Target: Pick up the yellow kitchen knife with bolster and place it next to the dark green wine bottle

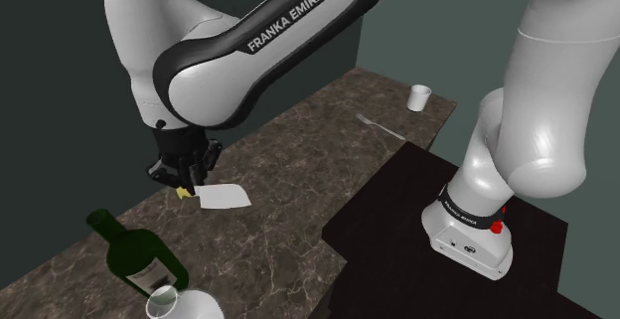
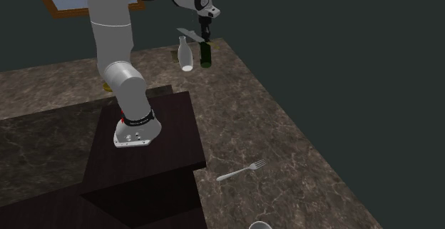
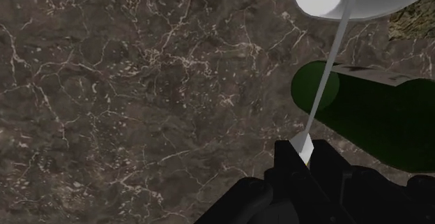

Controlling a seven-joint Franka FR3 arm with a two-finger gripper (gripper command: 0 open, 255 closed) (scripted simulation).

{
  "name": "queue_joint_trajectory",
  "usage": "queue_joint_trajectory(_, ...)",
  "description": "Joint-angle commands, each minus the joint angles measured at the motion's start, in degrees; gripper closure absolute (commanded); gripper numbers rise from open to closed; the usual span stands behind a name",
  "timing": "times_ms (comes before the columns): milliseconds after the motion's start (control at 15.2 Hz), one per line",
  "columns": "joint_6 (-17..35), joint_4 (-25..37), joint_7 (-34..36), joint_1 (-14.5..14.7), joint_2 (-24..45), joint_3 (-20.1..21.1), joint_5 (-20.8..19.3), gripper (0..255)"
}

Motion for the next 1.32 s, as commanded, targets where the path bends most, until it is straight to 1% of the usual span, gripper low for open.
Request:
queue_joint_trajectory(0,1.5,-0.7,0.2,0.2,0.8,0.0,-0.3,255)
queue_joint_trajectory(1254,13.8,-4.6,1.9,1.5,9.5,-1.6,-3.7,255)
